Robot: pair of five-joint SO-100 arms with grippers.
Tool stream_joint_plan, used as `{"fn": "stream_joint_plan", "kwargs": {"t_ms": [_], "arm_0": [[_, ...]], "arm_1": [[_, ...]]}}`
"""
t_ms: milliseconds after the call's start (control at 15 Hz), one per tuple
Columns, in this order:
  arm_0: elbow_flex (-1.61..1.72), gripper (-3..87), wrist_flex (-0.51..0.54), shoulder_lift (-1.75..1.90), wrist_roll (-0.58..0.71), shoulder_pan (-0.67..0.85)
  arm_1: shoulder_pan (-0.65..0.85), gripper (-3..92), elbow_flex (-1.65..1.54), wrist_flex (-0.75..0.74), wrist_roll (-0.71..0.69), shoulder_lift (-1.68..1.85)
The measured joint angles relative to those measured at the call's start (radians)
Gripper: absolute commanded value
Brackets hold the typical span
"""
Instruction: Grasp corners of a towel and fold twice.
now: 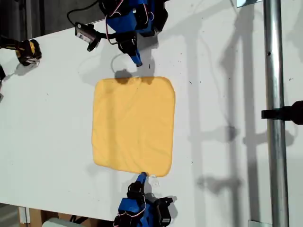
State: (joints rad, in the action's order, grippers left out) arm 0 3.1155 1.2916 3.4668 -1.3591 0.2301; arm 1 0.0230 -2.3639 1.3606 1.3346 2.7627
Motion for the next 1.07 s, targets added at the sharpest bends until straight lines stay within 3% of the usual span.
{"fn": "stream_joint_plan", "kwargs": {"t_ms": [400, 600, 800, 933, 1067], "arm_0": [[0.0, -1.2, 0.0, 0.0, 0.0, 0.0], [0.0, -1.3, 0.0, 0.0, 0.0, 0.0], [0.0, -1.3, 0.0, 0.0, 0.0, 0.0], [0.0, -1.3, 0.0, 0.0, 0.0, 0.0], [0.0, -1.3, 0.0, 0.0, 0.0, 0.0]], "arm_1": [[-0.141, -0.1, 0.804, 0.178, -0.308, -0.825], [-0.219, -0.1, 0.985, 0.199, -0.426, -1.002], [-0.241, -0.1, 0.991, 0.241, -0.434, -1.015], [-0.233, 21.3, 0.991, 0.31, -0.434, -1.015], [-0.21, 32.9, 0.991, 0.327, -0.434, -1.015]]}}
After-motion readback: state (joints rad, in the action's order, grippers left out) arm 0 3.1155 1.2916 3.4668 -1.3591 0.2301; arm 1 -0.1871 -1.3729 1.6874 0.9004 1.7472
